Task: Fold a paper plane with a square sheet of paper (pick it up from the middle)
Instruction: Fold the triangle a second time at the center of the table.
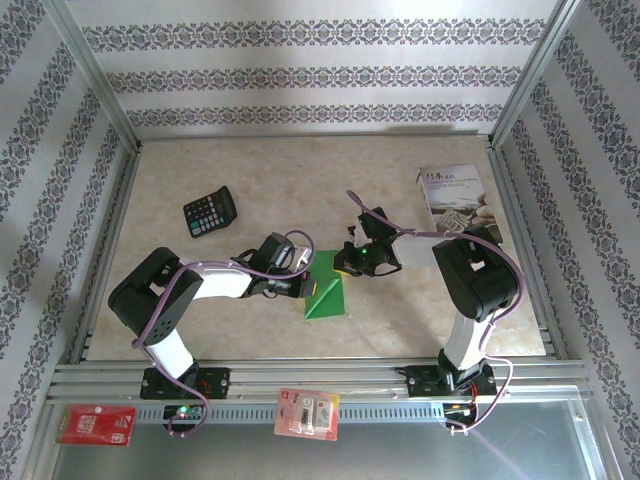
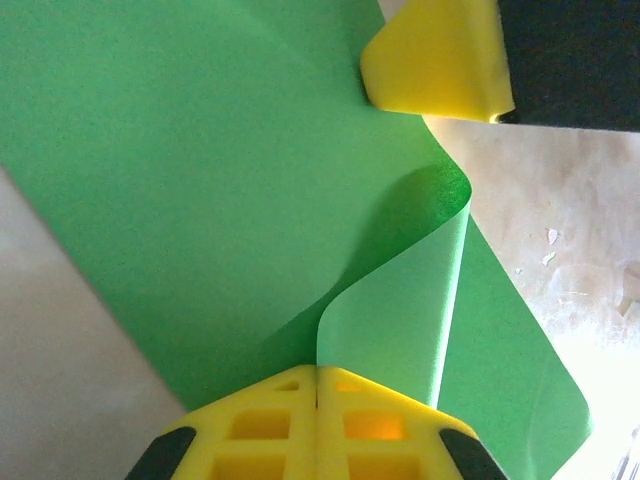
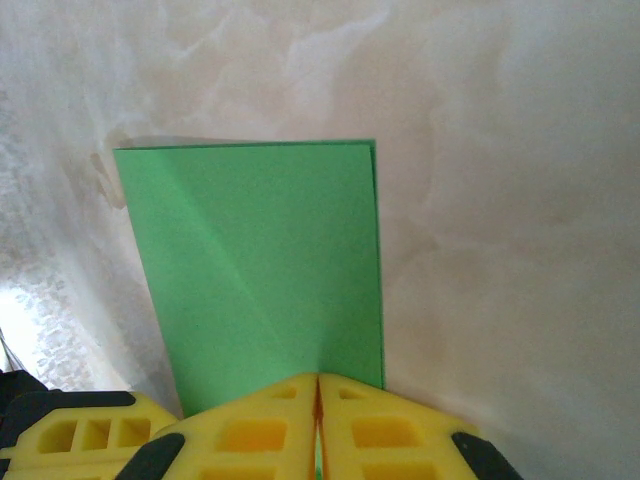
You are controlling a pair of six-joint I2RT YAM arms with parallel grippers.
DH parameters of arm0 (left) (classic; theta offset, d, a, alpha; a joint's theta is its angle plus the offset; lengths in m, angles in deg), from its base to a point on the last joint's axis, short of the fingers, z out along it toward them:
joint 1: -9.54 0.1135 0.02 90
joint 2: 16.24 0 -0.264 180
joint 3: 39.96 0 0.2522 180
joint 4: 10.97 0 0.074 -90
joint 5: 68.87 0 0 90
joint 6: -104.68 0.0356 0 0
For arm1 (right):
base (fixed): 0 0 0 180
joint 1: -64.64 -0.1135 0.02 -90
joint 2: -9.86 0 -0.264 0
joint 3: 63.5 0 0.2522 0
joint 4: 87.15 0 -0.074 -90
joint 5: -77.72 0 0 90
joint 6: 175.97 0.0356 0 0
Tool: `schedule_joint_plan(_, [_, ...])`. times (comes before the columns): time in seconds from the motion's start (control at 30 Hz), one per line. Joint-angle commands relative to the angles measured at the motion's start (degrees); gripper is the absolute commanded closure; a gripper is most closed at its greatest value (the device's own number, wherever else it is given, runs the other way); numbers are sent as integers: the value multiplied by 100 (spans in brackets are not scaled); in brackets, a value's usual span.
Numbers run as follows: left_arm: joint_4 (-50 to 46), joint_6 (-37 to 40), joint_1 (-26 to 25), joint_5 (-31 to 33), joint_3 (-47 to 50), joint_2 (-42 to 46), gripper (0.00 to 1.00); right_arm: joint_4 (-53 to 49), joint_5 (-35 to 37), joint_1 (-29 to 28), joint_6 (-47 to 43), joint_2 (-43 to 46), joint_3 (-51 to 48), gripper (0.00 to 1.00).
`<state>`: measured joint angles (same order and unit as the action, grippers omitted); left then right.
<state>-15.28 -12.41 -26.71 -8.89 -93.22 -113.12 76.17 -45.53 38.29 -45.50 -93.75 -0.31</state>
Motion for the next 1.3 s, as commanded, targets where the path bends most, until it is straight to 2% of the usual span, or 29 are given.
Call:
schedule_joint_plan(0.0, [-5,-50,63,-137,136,-50,96,-233,246,50,-101,-88,-50,89])
schedule_joint_plan(1.27, [-233,-99,47,-111,-13,-213,98,-193,232,42,-69,-97,-56,88])
